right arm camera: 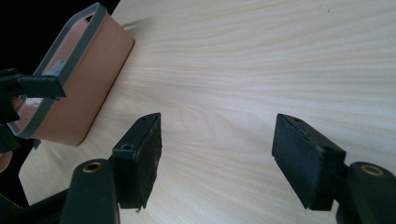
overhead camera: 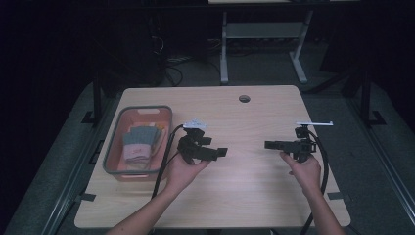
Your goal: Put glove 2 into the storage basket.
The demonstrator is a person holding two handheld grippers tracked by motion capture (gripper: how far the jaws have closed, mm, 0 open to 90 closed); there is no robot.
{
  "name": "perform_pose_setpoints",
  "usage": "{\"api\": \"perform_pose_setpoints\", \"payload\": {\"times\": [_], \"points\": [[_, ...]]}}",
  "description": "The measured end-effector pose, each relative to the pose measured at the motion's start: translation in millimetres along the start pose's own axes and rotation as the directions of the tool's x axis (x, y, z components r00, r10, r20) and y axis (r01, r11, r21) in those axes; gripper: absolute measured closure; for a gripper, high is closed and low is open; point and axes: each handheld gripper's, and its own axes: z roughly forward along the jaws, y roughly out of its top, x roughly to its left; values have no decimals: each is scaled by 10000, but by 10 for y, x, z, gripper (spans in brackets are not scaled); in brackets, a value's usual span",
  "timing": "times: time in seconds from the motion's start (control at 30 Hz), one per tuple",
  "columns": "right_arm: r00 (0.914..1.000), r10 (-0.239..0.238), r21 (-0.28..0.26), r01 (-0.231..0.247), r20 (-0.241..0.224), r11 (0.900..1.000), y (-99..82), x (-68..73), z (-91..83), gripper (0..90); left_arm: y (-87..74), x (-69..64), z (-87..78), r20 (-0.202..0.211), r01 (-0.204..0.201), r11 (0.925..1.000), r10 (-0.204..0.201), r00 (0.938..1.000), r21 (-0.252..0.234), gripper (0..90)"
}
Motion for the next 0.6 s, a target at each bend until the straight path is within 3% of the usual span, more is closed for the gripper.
{"api": "perform_pose_setpoints", "payload": {"times": [0.6], "points": [[9999,-101,338,98,80,9994,-274,-97,16,317,-244,-114,27,214,-134,9998,136,9997,-116,215]]}}
